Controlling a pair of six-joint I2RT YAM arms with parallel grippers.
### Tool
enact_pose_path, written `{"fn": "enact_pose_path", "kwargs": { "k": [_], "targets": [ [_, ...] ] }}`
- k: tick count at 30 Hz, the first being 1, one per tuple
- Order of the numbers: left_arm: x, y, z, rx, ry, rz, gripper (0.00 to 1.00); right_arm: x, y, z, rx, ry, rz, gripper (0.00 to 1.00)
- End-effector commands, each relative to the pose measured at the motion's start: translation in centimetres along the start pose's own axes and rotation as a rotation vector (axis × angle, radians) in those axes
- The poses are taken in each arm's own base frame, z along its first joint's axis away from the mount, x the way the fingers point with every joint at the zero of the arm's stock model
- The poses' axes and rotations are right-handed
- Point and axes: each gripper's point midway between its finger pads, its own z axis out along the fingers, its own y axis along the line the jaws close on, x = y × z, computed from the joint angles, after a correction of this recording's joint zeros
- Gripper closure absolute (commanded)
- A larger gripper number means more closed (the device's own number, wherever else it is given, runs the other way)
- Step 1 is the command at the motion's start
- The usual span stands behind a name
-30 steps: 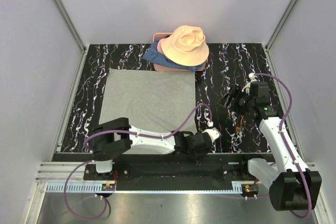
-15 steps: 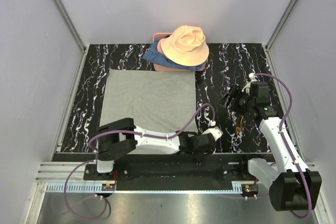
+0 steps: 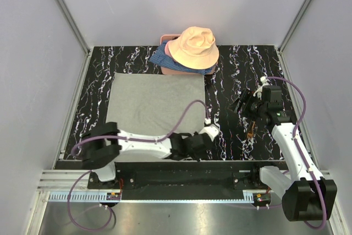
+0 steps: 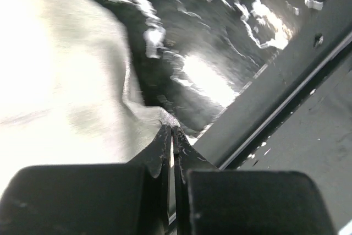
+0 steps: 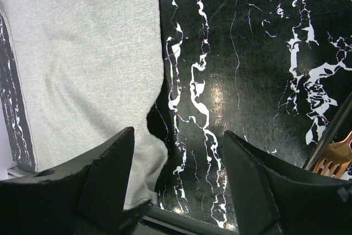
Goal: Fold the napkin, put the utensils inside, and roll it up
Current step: Fold the napkin
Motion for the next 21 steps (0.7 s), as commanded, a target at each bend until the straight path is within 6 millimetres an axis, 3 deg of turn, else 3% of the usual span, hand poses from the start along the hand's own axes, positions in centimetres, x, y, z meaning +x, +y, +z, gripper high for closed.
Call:
{"fn": "enact_pose_path", "kwargs": {
  "k": [1, 3, 4, 9, 13, 15, 16, 18, 19, 21],
  "targets": [
    [-5.3, 2.4, -3.6, 0.039, -0.190, -0.178, 1.00, -1.1, 0.8, -0.4, -0.022, -0.023, -0.031, 0.27],
    [-5.6, 3.7, -4.0, 0.053, -0.203, -0.222, 1.00, -1.0, 0.7, -0.3, -0.018, -0.015, -0.028, 0.27],
    [-5.4, 5.7, -4.1, 0.029, -0.209, -0.262, 1.00, -1.0, 0.7, -0.3, -0.019, -0.017, -0.032, 0.27],
    [-5.1, 12.1, -4.6, -0.069, -0.236, -0.356, 1.00, -0.9, 0.4, 0.0, -0.011, -0.011, -0.029, 0.27],
    [-4.4, 20.0, -5.8, -0.269, -0.241, -0.423, 1.00, -0.6, 0.1, 0.2, -0.006, -0.009, -0.030, 0.26],
    [-3.7, 23.0, -6.5, -0.355, -0.231, -0.452, 1.00, -0.6, 0.1, 0.3, -0.007, -0.010, -0.031, 0.26],
    [-3.3, 25.5, -7.3, -0.410, -0.238, -0.483, 1.00, -0.6, 0.1, 0.4, -0.007, -0.008, -0.032, 0.26],
    [-3.1, 28.0, -8.3, -0.463, -0.250, -0.516, 1.00, -0.7, 0.0, 0.6, -0.007, -0.007, -0.033, 0.26],
    [-2.6, 30.3, -9.0, -0.510, -0.249, -0.543, 1.00, -0.8, 0.0, 0.6, -0.009, -0.007, -0.034, 0.26],
    [-1.9, 32.5, -9.6, -0.558, -0.236, -0.559, 1.00, -1.0, 0.2, 0.9, -0.015, -0.006, -0.034, 0.26]
  ]
}}
